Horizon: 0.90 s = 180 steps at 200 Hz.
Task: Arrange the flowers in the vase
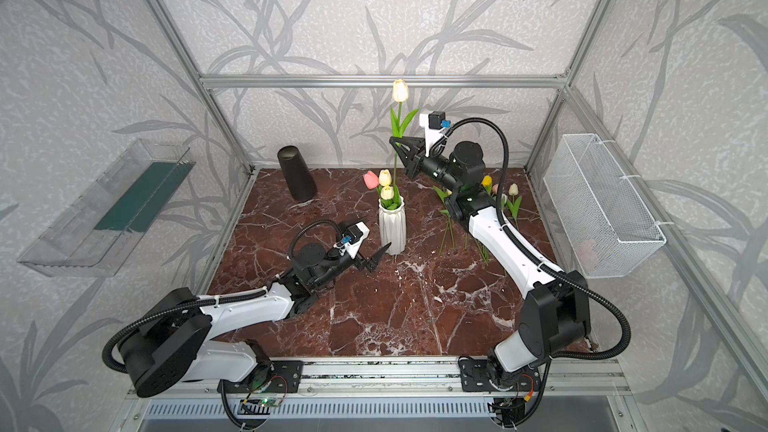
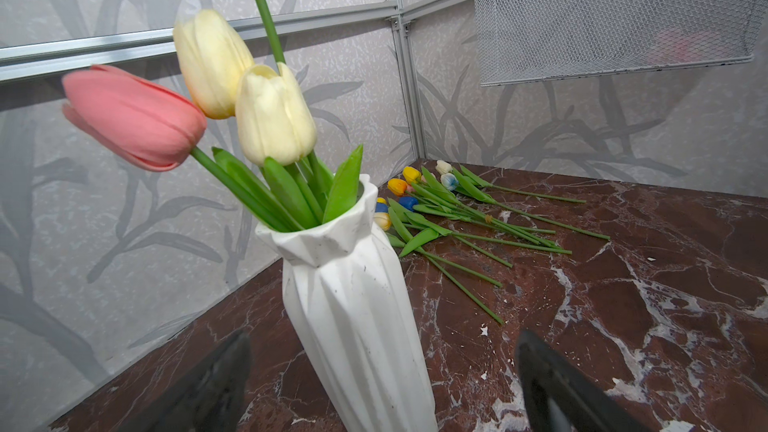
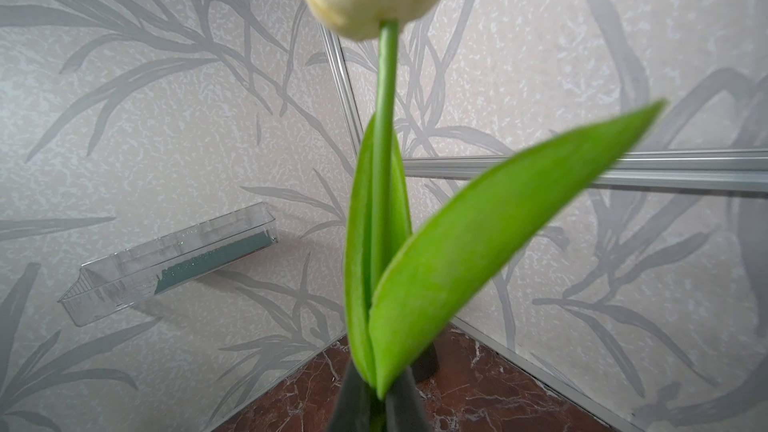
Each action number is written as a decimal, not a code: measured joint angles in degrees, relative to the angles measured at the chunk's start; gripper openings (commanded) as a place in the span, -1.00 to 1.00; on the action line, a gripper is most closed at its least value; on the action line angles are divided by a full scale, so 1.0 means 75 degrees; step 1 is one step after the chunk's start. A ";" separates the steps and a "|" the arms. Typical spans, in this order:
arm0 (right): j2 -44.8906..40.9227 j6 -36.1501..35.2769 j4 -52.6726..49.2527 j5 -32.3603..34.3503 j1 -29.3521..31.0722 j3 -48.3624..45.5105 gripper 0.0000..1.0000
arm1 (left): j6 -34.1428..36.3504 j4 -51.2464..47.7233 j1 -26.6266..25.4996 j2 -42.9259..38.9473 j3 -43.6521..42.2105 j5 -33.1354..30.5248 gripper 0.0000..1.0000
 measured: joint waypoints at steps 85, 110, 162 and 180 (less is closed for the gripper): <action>-0.0035 -0.0495 -0.0052 0.0221 0.0006 -0.0673 -1.00 | -0.0003 0.0134 0.0000 0.0044 -0.0064 -0.0032 0.97; -0.0099 -0.0632 0.0009 0.0262 0.0006 -0.0889 -1.00 | -0.0006 0.0172 0.0000 0.0152 -0.0064 -0.0029 0.97; -0.0227 -0.0664 0.0717 0.0044 0.0006 -0.1428 -1.00 | -0.0009 0.0175 0.0000 0.0210 -0.0064 -0.0029 0.98; -0.0233 -0.0667 0.0848 -0.0055 0.0006 -0.1425 -1.00 | -0.0009 0.0175 0.0000 0.0207 -0.0064 -0.0029 0.98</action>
